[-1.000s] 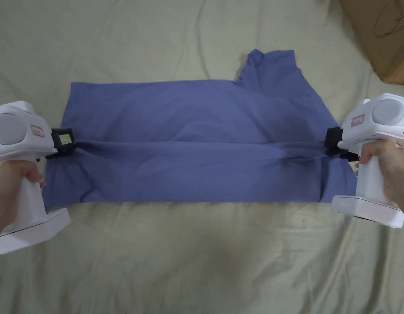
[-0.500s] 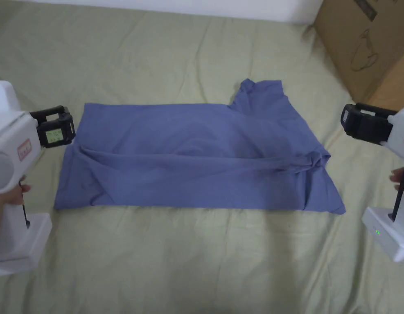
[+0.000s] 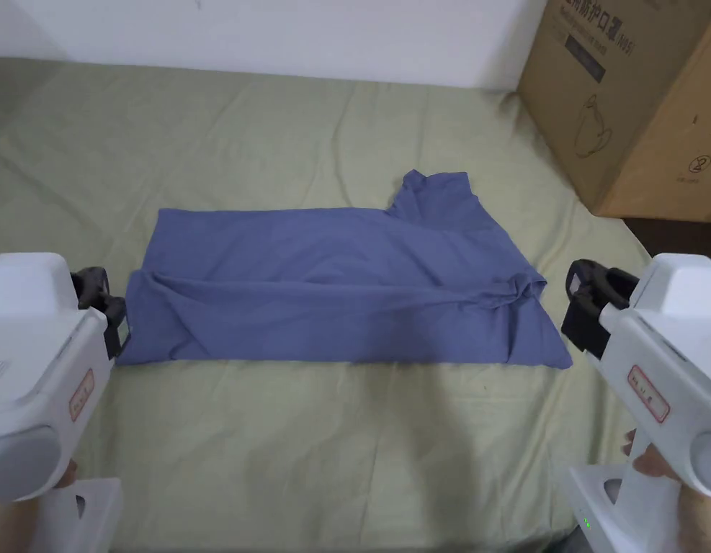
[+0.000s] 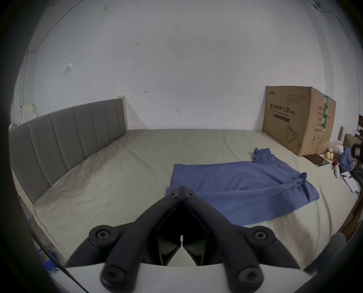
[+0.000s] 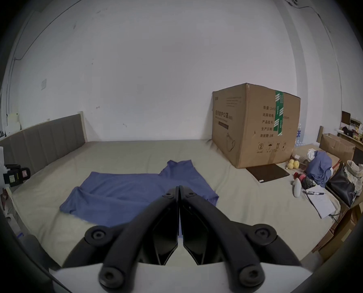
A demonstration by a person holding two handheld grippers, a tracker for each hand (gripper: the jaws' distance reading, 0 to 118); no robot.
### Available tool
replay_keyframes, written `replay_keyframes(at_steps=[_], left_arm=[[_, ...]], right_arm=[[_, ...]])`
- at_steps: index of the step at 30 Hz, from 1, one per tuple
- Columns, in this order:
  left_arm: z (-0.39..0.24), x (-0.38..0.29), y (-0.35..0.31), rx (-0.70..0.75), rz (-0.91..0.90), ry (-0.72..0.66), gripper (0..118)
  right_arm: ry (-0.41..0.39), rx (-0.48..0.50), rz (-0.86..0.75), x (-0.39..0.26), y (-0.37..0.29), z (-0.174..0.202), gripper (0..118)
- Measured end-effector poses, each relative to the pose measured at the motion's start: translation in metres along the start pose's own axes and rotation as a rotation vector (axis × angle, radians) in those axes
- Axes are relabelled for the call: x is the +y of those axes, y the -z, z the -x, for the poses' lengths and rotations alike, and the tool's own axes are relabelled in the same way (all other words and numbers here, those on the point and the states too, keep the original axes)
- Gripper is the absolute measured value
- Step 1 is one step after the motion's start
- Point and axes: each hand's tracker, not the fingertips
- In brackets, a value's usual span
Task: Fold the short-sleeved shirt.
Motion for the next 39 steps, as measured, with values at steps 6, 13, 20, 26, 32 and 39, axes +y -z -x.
replay_keyframes(at_steps=[6,13,20,26,32,39], left_arm=[[0.006,0.004,0.006,-0.013,0.024,-0.033,0],[0.014,0.038,0.085,-0.059,0.287,-0.093,31],[0.027,0.025,0.193,-0.043,0.572,-0.080,118],[0.036,-0.024,0.255,0.021,0.826,-0.111,117],[0.030,-0.052,0.265,0.034,0.895,-0.091,18],[0.017,-0.023,0.227,-0.017,0.773,-0.005,1]], right_arm=[[0.040,0.011,0.014,-0.004,0.001,-0.005,0],[0.011,0.047,0.023,0.005,0.009,0.001,0],[0.004,0.048,0.048,0.006,0.025,0.000,0],[0.005,0.027,0.104,-0.004,0.040,0.000,0],[0.002,0.006,0.152,-0.011,0.050,0.000,0],[0.015,-0.006,0.184,-0.007,0.061,-0.008,0]])
